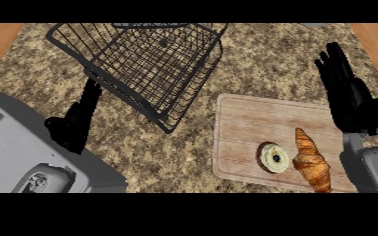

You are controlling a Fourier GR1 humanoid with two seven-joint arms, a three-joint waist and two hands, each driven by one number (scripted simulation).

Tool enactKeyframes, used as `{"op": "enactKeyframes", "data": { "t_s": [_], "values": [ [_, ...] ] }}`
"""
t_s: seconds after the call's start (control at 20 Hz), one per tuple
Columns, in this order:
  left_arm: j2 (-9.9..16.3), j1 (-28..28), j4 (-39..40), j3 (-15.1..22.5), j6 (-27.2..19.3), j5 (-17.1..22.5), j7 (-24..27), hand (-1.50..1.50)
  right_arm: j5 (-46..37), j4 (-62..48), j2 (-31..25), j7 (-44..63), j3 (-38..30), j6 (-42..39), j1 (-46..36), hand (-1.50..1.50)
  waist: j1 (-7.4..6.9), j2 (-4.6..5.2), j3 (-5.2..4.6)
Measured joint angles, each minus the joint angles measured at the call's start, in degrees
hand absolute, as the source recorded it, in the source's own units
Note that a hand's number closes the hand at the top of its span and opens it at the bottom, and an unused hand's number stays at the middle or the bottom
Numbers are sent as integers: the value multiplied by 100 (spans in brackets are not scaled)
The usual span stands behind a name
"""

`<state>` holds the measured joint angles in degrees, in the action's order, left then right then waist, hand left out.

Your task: Pick the cupcake from the cutting board and place it in the tiered basket

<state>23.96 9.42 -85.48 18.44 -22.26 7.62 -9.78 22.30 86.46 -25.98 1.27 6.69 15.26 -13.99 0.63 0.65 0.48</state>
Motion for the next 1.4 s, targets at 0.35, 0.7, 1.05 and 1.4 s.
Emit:
{"op": "enactKeyframes", "data": {
  "t_s": [0.35, 0.7, 1.05, 1.4],
  "values": [
    [299, 166, 246, 186, 384, -407, 274, 0, -91, 905, 60, -108, 1091, -1295, -676, 150, -218, -116, -121],
    [449, -3, 169, 104, 627, -482, 649, 0, -826, 1219, 428, 206, 1619, -505, -284, -150, -112, -52, -126],
    [589, -157, 115, -23, 785, -517, 885, 0, -1154, 1978, -664, 1229, 1947, -1261, -365, -150, -41, -80, -139],
    [625, -336, 53, -81, 830, -554, 1073, 0, -1755, 2746, -2354, 2972, 2258, -2383, -843, -150, 5, -151, -150]
  ]
}}
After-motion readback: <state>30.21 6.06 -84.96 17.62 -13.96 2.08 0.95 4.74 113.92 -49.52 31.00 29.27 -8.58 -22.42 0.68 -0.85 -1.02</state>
